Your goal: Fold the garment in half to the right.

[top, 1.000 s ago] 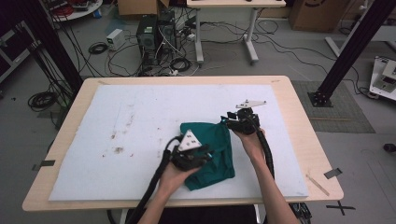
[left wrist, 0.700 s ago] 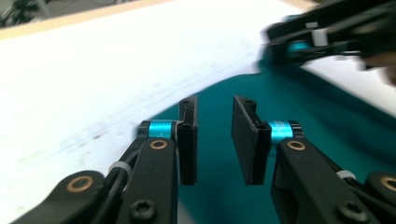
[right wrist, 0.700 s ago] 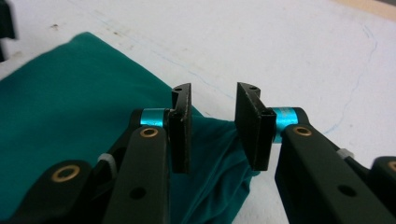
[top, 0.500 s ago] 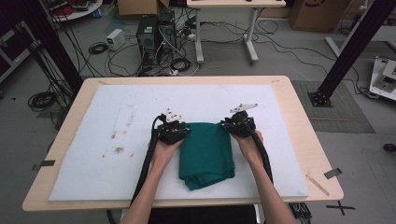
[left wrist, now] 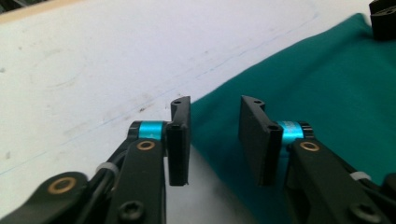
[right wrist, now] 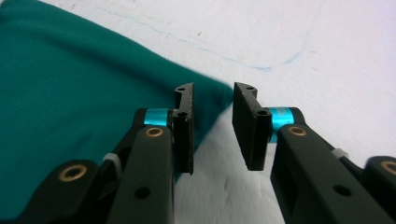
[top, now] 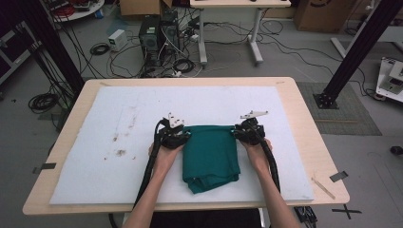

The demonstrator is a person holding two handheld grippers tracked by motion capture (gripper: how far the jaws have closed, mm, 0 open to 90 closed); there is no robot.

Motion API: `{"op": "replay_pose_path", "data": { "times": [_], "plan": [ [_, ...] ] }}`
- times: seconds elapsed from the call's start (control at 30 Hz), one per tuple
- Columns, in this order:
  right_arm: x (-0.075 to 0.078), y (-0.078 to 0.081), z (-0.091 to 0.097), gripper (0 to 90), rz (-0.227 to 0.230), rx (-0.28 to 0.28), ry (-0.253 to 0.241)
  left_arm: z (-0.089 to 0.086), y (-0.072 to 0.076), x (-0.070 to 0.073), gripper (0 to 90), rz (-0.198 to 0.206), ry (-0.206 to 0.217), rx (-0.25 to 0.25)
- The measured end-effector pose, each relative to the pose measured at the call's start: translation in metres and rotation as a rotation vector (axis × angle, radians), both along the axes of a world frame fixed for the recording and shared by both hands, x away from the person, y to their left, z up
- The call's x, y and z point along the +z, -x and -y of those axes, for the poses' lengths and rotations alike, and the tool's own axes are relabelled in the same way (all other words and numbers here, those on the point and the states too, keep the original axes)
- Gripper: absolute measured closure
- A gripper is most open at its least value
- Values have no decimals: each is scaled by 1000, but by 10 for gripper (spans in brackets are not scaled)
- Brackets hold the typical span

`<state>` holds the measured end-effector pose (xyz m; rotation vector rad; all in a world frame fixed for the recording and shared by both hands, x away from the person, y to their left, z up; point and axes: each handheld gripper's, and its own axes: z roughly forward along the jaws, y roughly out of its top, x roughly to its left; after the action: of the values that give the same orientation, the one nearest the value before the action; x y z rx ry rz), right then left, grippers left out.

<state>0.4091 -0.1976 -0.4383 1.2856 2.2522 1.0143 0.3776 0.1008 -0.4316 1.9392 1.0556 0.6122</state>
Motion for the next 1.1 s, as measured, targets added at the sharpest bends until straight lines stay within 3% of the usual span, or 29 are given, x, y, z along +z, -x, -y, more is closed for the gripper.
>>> {"op": "replay_pose_path", "data": {
  "times": [0.07,0.13,0.27,0.37,0.4,0.53,0.73,1.1],
  "plan": [
    [6,12,2,658,25,-11,-8,-4,12,5,622,5,41,-48],
    [14,28,2,638,55,18,-34,-6,26,8,603,-1,52,-125],
    [22,67,-9,624,100,143,-61,-3,56,9,582,-16,63,-271],
    [16,93,-13,624,86,205,-59,-2,72,4,572,-69,109,-374],
    [13,100,-13,625,82,217,-50,-1,77,0,569,-84,94,-398],
    [1,117,-8,632,39,232,-22,-3,86,-10,566,-119,33,-401],
    [-11,132,5,679,2,226,-85,-10,95,-16,561,-131,46,-378],
    [-15,150,17,693,-14,238,-122,-19,110,-18,565,-109,63,-376]
  ]
}}
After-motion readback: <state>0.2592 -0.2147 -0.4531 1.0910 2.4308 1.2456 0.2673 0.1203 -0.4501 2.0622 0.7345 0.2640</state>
